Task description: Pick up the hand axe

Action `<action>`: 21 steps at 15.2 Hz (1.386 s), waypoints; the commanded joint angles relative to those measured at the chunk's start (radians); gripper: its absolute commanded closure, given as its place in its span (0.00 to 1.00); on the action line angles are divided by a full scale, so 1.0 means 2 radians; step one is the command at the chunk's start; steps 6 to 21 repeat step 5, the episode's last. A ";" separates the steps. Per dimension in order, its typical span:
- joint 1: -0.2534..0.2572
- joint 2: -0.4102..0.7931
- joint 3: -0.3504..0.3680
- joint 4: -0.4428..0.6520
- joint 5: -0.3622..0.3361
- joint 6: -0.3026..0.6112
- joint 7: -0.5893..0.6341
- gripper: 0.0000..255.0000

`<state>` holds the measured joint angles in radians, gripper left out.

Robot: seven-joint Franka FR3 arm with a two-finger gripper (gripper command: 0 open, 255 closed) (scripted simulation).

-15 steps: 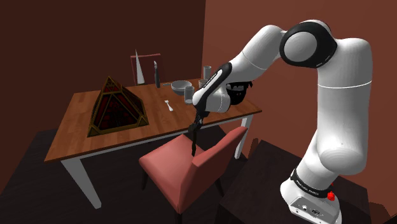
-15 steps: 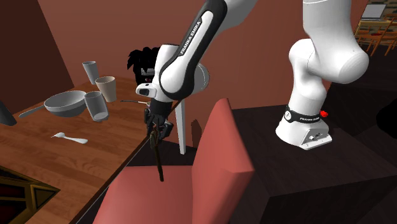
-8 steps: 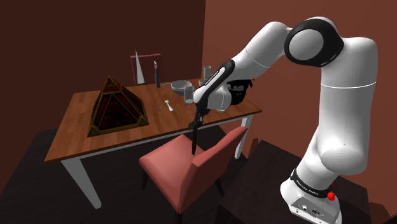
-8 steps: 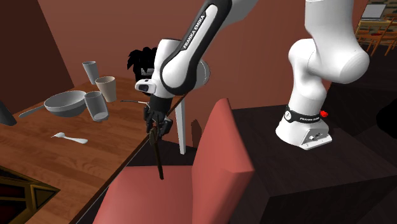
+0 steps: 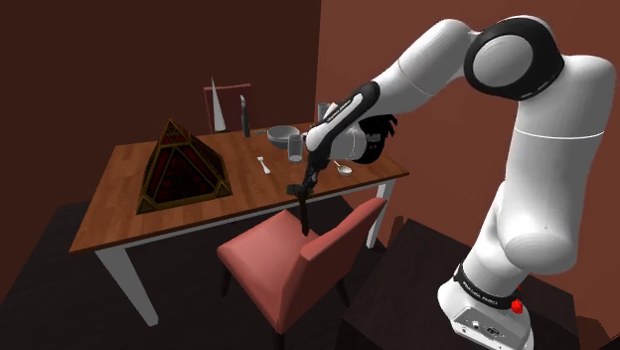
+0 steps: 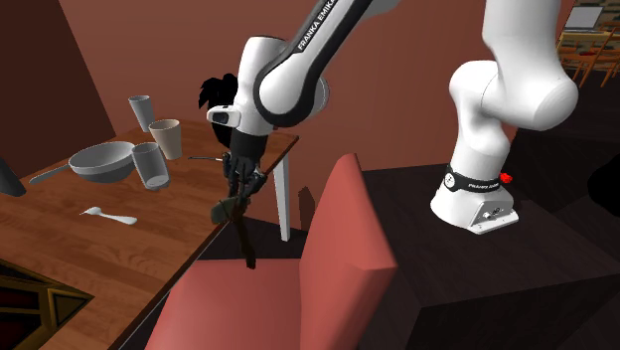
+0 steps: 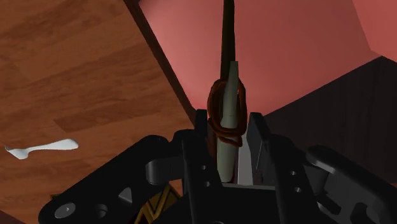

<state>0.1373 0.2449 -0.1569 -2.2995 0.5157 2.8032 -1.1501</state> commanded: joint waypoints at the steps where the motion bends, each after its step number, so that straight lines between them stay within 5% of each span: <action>1: 0.004 -0.012 -0.007 -0.001 -0.014 -0.011 0.012 1.00; 21: 0.008 -0.025 -0.014 -0.001 -0.029 -0.022 0.025 1.00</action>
